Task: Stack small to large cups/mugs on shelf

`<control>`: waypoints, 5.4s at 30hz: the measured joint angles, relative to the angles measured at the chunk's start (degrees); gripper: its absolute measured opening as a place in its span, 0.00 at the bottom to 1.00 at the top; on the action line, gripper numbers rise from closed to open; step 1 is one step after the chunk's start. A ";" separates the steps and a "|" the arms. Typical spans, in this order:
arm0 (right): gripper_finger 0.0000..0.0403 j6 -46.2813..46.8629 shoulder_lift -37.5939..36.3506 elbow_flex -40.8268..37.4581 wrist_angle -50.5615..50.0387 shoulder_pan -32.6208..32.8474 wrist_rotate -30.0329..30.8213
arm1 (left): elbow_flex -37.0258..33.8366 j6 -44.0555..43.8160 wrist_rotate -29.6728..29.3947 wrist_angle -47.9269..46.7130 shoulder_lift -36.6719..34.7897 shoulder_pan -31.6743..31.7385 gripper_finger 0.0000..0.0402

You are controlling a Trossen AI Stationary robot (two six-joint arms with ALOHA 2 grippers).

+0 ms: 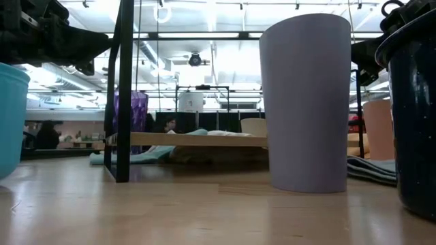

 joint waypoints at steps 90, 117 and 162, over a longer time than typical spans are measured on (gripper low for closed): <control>0.09 0.00 0.00 -0.01 -0.07 0.01 0.01 | 78.87 8.55 -0.87 -30.45 40.25 0.07 0.20; 0.09 6.01 0.00 0.00 2.03 0.00 0.02 | 93.85 7.36 0.23 -39.21 66.16 5.63 0.18; 0.09 -7.50 49.39 78.07 -14.15 -2.67 -3.83 | 93.85 1.32 9.33 -11.85 87.72 4.45 0.17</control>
